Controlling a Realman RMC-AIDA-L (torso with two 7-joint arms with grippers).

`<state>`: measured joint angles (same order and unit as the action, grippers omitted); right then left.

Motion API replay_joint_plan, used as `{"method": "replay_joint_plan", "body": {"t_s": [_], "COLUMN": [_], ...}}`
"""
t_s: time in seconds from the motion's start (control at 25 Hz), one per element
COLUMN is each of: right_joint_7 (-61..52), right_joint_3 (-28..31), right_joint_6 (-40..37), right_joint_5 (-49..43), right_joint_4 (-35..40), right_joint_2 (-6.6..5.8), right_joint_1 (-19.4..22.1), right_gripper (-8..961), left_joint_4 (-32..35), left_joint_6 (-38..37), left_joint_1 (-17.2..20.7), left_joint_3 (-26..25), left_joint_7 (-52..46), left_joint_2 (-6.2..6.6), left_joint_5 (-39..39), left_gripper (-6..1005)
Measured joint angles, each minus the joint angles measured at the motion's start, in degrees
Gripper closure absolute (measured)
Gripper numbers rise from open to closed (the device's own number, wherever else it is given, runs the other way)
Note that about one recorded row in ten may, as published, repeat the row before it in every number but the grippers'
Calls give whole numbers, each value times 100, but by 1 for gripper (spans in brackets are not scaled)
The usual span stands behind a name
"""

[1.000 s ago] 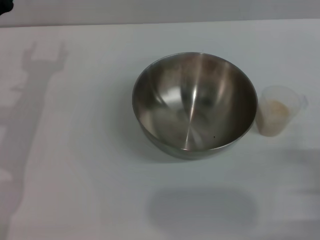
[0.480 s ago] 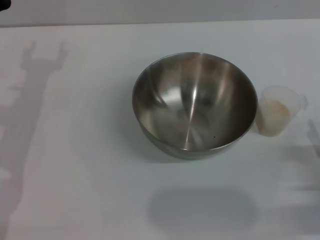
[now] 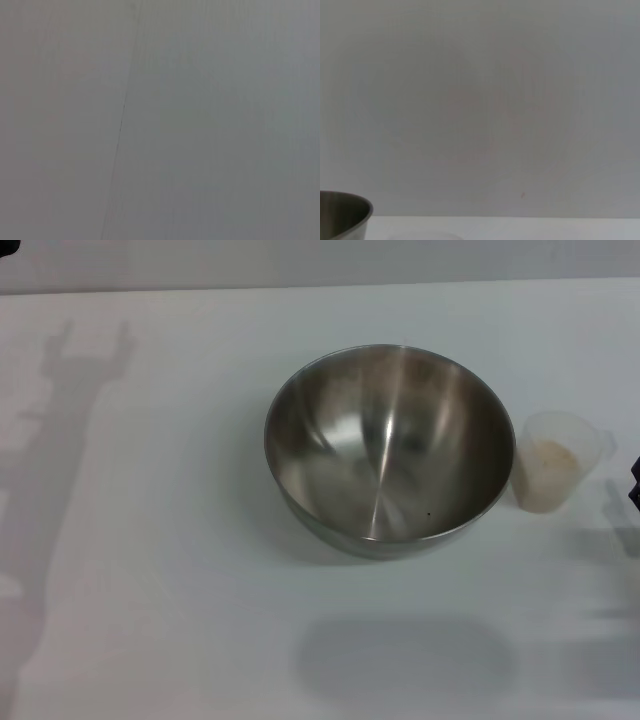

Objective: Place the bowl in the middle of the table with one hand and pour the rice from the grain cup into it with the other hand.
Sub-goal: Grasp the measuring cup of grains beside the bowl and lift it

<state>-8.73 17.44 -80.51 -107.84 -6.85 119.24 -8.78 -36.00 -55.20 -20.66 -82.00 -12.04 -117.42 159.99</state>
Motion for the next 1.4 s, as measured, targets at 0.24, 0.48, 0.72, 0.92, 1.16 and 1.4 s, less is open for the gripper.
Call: {"method": "replay_joint_plan", "body": {"t_s": [0.24, 0.48, 0.72, 0.92, 1.16, 1.4], "right_joint_7": [0, 2, 3, 3, 3, 3], "right_joint_3": [-4, -4, -4, -4, -4, -4], "right_joint_6": [82, 145, 166, 219, 286, 374], "right_joint_5": [-98, -131, -133, -133, -133, -133], "right_joint_4": [0, 0, 0, -1, 0, -1], "right_joint_2": [3, 3, 3, 3, 3, 3], "right_joint_1": [-33, -74, -96, -135, -177, -237], "right_gripper": [188, 187, 187, 188, 187, 188], "left_joint_4": [-4, -12, -12, -11, -12, -12], "left_joint_6": [1, 2, 2, 2, -2, -22], "left_joint_1": [0, -5, -15, -17, -18, -18], "left_joint_3": [0, 0, 0, 0, -1, -8], "left_joint_7": [0, 0, 0, 0, 0, 0], "left_joint_2": [0, -5, -8, -9, -9, -6], "left_joint_5": [-3, -3, -3, -3, -3, -2], "left_gripper": [203, 203, 203, 203, 203, 203]}}
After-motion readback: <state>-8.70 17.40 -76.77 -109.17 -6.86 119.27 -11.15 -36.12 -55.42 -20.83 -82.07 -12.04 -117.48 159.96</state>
